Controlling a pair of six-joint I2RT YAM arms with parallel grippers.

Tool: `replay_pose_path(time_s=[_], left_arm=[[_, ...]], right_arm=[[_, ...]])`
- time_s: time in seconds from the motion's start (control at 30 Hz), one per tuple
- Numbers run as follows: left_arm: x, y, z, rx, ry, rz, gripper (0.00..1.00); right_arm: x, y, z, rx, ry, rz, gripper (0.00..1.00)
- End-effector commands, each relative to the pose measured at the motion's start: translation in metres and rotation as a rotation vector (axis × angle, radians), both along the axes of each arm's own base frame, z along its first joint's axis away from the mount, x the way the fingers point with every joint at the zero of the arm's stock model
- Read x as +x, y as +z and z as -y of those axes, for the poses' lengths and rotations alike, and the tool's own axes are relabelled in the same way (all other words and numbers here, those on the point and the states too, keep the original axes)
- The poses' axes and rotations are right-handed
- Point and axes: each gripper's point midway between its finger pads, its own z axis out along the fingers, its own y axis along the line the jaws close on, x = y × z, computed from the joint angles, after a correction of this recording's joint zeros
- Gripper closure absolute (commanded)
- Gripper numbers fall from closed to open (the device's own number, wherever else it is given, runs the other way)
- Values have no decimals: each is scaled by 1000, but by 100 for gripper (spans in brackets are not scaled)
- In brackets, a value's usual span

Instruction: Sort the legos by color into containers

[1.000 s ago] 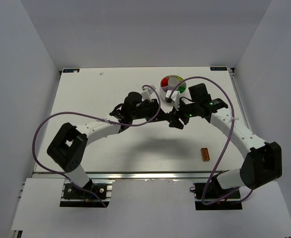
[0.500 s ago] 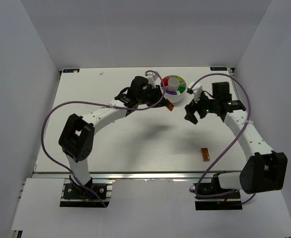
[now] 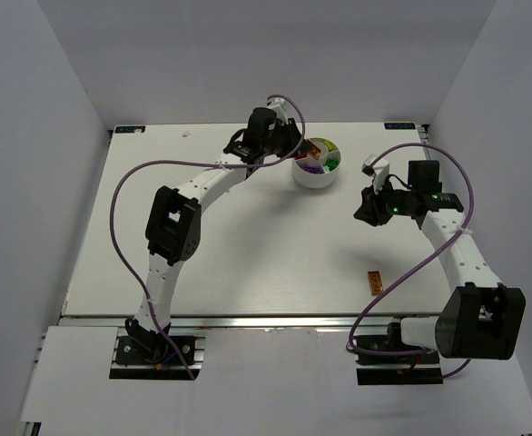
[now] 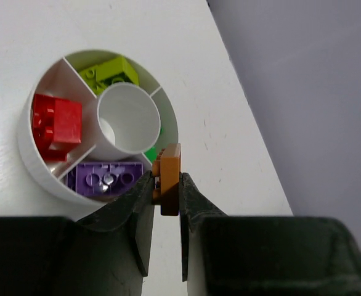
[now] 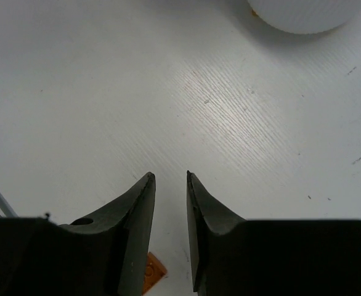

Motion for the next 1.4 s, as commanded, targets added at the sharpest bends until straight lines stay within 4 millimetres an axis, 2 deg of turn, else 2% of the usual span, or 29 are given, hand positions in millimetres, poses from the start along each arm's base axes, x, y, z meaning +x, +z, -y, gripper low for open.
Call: replay_pose_path(time_s=[0.0, 0.07, 0.2, 0.33, 0.43, 0.57, 0.6, 0.63, 0.7, 0.97, 1.13, 1.2, 1.23, 1.27, 1.37], left_arm=[[23, 34, 1, -98, 47, 59, 100], [29, 37, 3, -116, 56, 75, 100], [41, 29, 4, -119, 90, 72, 100], [46, 18, 3, -101, 108, 62, 100], [49, 17, 4, -99, 113, 64, 97], [50, 16, 3, -100, 124, 60, 84], [51, 15, 3, -101, 128, 56, 76], [52, 15, 3, -101, 133, 56, 74], [53, 13, 3, -100, 135, 52, 70], [51, 0, 12, -82, 115, 26, 69], [50, -8, 17, -71, 116, 20, 63], [51, -8, 17, -65, 118, 18, 58], [50, -15, 20, -54, 114, 11, 56], [50, -11, 21, -51, 111, 23, 47], [50, -3, 24, -55, 109, 44, 43]], right_arm=[[-7, 8, -6, 51, 11, 8, 68], [-7, 8, -6, 57, 9, 9, 68], [-7, 7, -7, 63, 6, 2, 67], [-6, 8, -8, 71, 0, 2, 65], [-9, 6, -8, 74, 1, -8, 63], [-12, 4, -7, 67, -3, -6, 60], [-13, 4, -7, 68, -4, -8, 58], [-13, 4, -7, 69, -6, -10, 58], [-13, 4, -7, 72, -7, -12, 57], [-14, 5, -6, 68, -12, -13, 56], [-13, 7, -6, 64, -14, -11, 55], [-14, 7, -6, 65, -16, -12, 54], [-14, 7, -6, 65, -16, -12, 54], [-15, 7, -7, 67, -14, -15, 54], [-18, 5, -6, 65, -16, -19, 52]])
